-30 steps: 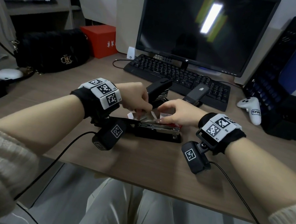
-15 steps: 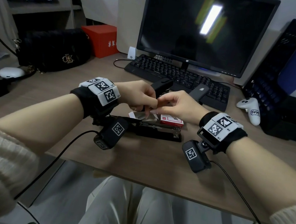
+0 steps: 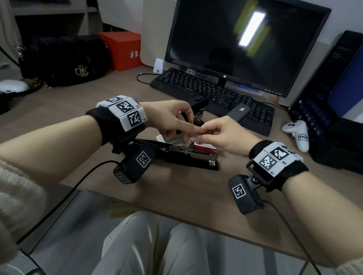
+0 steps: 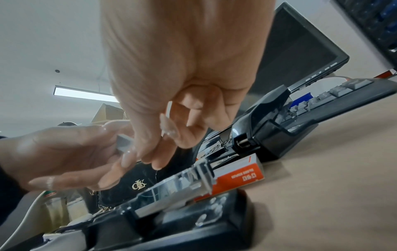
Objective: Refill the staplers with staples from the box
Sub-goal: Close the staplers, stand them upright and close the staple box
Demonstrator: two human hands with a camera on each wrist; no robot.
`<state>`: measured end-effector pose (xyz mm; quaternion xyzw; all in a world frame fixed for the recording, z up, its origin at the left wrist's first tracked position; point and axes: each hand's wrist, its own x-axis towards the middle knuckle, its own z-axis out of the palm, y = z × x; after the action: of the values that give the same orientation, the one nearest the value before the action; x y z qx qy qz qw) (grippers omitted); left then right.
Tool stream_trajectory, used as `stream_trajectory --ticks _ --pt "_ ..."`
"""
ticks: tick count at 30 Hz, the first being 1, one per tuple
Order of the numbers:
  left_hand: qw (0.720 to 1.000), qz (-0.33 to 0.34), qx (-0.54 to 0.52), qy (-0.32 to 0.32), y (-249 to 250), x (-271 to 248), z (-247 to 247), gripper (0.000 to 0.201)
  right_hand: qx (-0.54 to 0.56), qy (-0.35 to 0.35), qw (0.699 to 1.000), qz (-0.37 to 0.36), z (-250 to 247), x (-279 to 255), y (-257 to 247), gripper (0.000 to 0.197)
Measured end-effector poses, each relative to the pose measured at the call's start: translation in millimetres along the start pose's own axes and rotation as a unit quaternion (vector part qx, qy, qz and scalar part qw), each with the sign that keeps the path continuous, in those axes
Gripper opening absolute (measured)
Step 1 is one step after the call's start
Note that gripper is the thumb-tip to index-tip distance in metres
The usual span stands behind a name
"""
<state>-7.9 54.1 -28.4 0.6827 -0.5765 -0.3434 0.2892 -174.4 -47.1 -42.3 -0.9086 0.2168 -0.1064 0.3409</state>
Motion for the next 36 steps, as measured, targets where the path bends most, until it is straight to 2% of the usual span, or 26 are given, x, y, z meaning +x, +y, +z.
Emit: stream_trajectory --ticks 3,5,7,11,19,26,30,33,36 --pt "0.994 0.025 0.104 0.027 -1.8 0.9 1.3 0.039 0.002 -0.011 1.0 -0.007 -1.0 -1.2 0.8 0.034" --pt "0.99 0.042 0.137 0.004 -1.0 -0.4 2.5 0.043 0.01 -0.01 1.0 -0.006 -1.6 -2.7 -0.6 0.04" --pt "0.99 0.046 0.13 -0.013 -0.3 -1.5 4.0 0.05 0.016 -0.006 1.0 -0.005 -2.4 -4.2 -1.7 0.046" --pt "0.995 0.031 0.093 0.004 -0.7 -0.7 5.0 0.048 -0.006 0.017 1.0 0.004 -3.0 -6.7 -1.8 0.017" --pt "1.0 -0.023 0.006 0.017 -2.0 2.2 15.9 0.047 -0.043 0.123 0.991 -0.017 1.9 -12.5 -13.7 0.02" --pt "0.994 -0.058 0.088 -0.042 -5.9 -2.1 19.0 0.052 -0.126 0.06 0.99 -0.012 4.4 -18.5 -13.3 0.019" --pt "0.991 -0.066 0.115 -0.024 -8.9 -2.3 20.3 0.052 -0.16 0.049 0.986 0.004 5.1 -18.1 -6.3 0.017" --pt "0.989 -0.062 0.13 -0.017 -10.1 -2.1 19.5 0.048 -0.18 0.037 0.983 0.021 7.1 -15.3 0.2 0.009" --pt "0.987 -0.056 0.15 -0.016 -10.7 -1.1 19.8 0.046 -0.197 0.034 0.98 0.02 8.2 -13.1 2.8 0.012"
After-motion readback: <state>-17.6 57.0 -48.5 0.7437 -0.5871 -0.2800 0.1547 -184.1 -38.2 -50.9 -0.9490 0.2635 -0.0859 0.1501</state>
